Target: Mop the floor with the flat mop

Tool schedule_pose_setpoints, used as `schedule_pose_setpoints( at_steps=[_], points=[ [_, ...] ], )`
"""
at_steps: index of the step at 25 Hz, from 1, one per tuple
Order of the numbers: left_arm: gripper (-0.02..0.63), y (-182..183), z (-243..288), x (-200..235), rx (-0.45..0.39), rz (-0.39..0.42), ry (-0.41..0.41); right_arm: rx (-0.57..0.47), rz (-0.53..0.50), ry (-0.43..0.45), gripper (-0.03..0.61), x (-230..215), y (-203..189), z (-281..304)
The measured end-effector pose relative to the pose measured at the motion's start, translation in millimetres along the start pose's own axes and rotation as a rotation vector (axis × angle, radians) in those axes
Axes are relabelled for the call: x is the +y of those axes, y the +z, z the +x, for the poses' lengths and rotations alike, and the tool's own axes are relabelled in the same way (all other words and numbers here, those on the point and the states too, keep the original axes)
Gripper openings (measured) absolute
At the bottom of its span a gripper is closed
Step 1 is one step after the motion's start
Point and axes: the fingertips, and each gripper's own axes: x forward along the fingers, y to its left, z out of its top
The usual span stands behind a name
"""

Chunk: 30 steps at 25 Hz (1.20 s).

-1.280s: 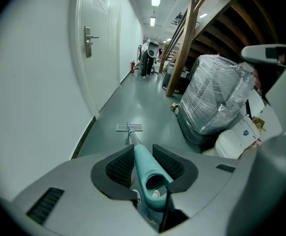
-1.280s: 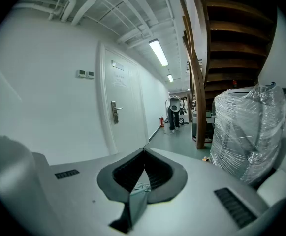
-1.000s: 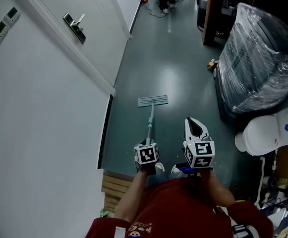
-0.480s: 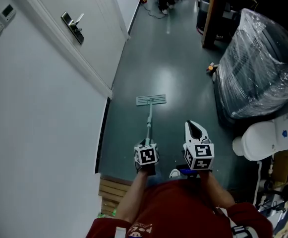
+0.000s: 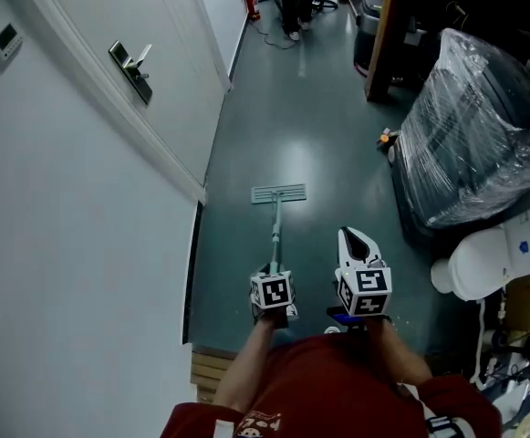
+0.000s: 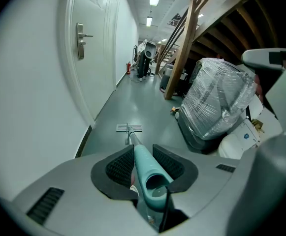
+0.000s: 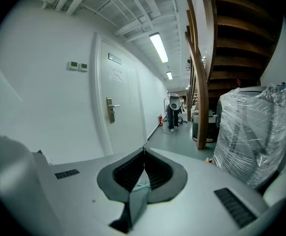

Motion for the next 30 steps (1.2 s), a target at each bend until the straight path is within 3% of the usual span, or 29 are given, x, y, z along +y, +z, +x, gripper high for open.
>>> schedule_pose_setpoints(
  at_steps=[16, 23, 30],
  points=[
    [0.132, 62.4, 34.4, 58.8, -0.002, 0.069, -0.059, -0.038, 0.005, -0.101, 0.018, 39.2, 26.4, 61.5],
    [0.132, 101.9, 63.9, 67.6, -0.001, 0.052, -0.063, -0.018, -0.023, -0.085, 0.018, 26.3, 35.8, 118.6],
    [0.132, 165.3, 101.1, 63.8, 0.008, 0.085, -0.044, -0.004, -0.009, -0.093, 0.018, -4.6, 61.7, 182.7]
  ],
)
